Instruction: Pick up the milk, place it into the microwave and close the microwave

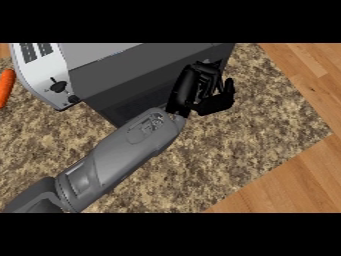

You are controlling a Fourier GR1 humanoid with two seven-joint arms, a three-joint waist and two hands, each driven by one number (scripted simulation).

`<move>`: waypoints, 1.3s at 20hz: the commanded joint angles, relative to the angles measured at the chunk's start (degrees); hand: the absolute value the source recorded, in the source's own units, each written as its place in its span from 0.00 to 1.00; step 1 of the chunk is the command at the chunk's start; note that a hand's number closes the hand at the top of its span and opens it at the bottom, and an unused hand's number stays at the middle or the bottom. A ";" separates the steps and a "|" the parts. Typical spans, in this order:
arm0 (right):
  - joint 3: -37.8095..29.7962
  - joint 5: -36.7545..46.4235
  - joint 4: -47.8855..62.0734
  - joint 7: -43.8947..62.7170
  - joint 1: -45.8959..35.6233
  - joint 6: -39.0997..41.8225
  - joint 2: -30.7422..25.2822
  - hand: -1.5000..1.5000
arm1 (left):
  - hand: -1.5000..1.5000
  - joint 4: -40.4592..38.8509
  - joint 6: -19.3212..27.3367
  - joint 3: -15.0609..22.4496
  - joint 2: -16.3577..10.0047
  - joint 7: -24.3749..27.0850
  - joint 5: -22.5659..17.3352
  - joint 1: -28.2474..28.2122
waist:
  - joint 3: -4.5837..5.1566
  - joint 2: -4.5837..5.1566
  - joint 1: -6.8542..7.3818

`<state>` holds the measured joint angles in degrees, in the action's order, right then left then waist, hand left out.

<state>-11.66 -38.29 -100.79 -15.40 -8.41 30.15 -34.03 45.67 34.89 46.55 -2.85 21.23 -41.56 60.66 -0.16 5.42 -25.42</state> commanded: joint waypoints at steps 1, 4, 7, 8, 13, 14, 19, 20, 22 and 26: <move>-0.46 -1.31 0.38 0.71 -0.83 0.39 -0.88 0.00 | 1.00 -2.81 -0.95 -0.13 2.71 -0.75 -0.57 4.63 | -0.09 0.69 -1.33; -0.44 -2.05 0.43 1.28 -1.40 0.21 -1.10 0.00 | 1.00 -3.19 -0.73 0.38 2.70 -0.48 -0.44 4.64 | -0.07 0.80 -1.01; -1.01 -3.46 0.77 1.72 -1.39 0.70 -1.71 0.00 | 1.00 -2.96 -0.62 0.15 2.70 -0.55 -1.16 4.63 | -0.10 0.68 -1.68; -0.56 -3.58 0.53 1.93 -1.58 0.60 -1.50 0.00 | 1.00 -3.00 -0.51 0.35 2.69 -0.56 -1.21 4.55 | -0.08 0.79 -1.56; -2.64 -4.66 1.22 2.03 -0.74 0.72 -2.64 0.00 | 1.00 -8.00 9.35 -5.93 2.85 -1.37 -4.73 1.72 | -0.09 0.50 1.79; -3.07 -5.17 0.79 2.11 -1.32 -0.05 -2.57 0.00 | 1.00 -8.56 8.70 -5.95 2.85 -1.37 -5.05 1.56 | 0.07 0.37 2.98; -5.48 -5.88 1.20 2.22 -0.49 -0.93 -3.45 0.00 | 1.00 -9.93 5.38 -3.86 1.40 -1.13 -6.74 1.67 | 0.07 0.69 4.54; -6.11 -6.07 1.09 2.68 -0.40 -1.27 -4.09 0.00 | 1.00 -10.72 5.26 -3.03 0.20 -1.07 -6.49 1.58 | 0.12 0.49 4.96; -6.80 -6.60 0.74 2.58 0.23 -1.15 -4.22 0.00 | 1.00 -11.25 4.02 -2.52 0.00 -0.92 -7.57 0.86 | 0.13 0.49 5.52; -8.06 -7.49 0.21 3.03 0.11 -1.64 -5.06 0.00 | 1.00 -12.35 1.65 -0.52 -1.01 -0.88 -8.26 0.93 | 0.17 0.73 7.19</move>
<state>-18.46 -45.02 -100.14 -12.71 -8.56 28.92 -38.39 42.53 33.54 49.91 0.12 20.31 -48.58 65.10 -0.27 5.76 -20.62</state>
